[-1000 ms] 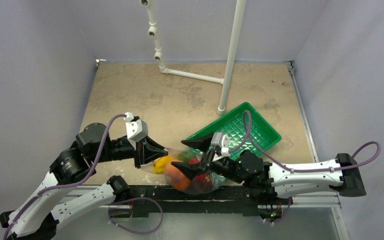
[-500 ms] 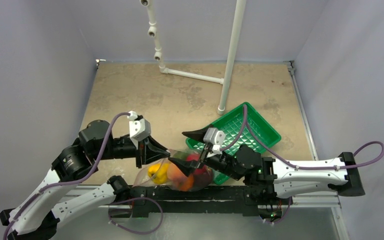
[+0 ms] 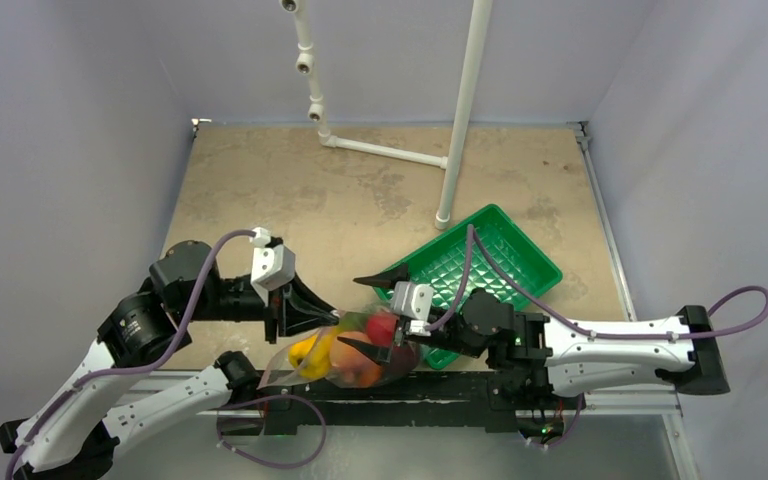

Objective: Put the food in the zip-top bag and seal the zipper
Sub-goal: Adjust the zipper food storage bag at the center of the board.

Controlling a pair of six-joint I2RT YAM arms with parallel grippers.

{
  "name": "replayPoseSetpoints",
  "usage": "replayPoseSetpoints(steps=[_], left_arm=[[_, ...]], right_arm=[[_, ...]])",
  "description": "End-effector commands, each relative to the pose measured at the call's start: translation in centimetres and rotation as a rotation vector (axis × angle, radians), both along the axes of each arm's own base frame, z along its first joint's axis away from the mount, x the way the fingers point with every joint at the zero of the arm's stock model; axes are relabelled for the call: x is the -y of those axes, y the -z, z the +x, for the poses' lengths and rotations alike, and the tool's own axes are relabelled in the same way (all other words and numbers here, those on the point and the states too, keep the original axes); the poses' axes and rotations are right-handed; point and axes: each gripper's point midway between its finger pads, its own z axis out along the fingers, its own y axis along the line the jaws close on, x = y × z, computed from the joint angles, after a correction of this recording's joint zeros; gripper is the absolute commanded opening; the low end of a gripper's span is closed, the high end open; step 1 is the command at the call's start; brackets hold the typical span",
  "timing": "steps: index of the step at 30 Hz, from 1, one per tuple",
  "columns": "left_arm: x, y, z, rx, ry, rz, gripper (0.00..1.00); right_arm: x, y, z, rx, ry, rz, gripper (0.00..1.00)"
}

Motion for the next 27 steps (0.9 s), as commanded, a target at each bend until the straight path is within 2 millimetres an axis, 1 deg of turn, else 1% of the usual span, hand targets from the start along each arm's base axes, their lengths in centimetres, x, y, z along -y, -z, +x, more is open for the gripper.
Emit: replayPoseSetpoints(steps=[1, 5, 10, 12, 14, 16, 19, 22, 25, 26, 27], left_arm=[[-0.1, -2.1, -1.3, 0.056, 0.076, -0.066, 0.00], [0.0, -1.9, -1.5, 0.052, 0.091, -0.062, 0.00], [-0.1, -1.9, -1.7, 0.054, 0.099, -0.061, 0.00], [0.0, -1.7, -1.7, 0.051, 0.100, -0.058, 0.00], [0.1, -1.5, -1.6, 0.050, 0.103, -0.059, 0.00], [0.2, -1.5, -1.6, 0.047, 0.104, -0.057, 0.00], [0.3, -1.5, -1.5, 0.048, 0.107, -0.057, 0.00], [0.3, -1.5, -1.6, 0.046, 0.110, -0.057, 0.00], [0.3, -1.4, -1.6, 0.043, 0.109, -0.054, 0.00], [0.3, -1.4, -1.6, 0.041, 0.109, -0.053, 0.00], [0.2, -1.4, -1.6, 0.043, 0.107, -0.054, 0.00]], right_arm=[[-0.9, -1.4, -1.1, 0.061, -0.101, 0.049, 0.99], [-2.2, -1.0, -1.4, 0.077, -0.193, 0.025, 0.96], [-3.0, -0.5, -2.4, 0.081, -0.310, 0.024, 0.92], [-3.4, -0.1, -2.9, 0.070, -0.343, 0.027, 0.90], [-3.9, 0.7, -3.2, 0.050, -0.370, 0.017, 0.85], [-4.3, 1.2, -3.7, 0.032, -0.400, 0.016, 0.76], [-4.8, 2.3, -4.2, 0.010, -0.435, 0.010, 0.56], [-5.3, 3.2, -4.2, -0.011, -0.441, 0.000, 0.39], [-5.6, 3.4, -4.1, -0.020, -0.435, -0.003, 0.08], [-5.6, 3.3, -3.9, -0.020, -0.426, 0.001, 0.00], [-5.6, 3.0, -3.7, -0.019, -0.410, 0.009, 0.00]])
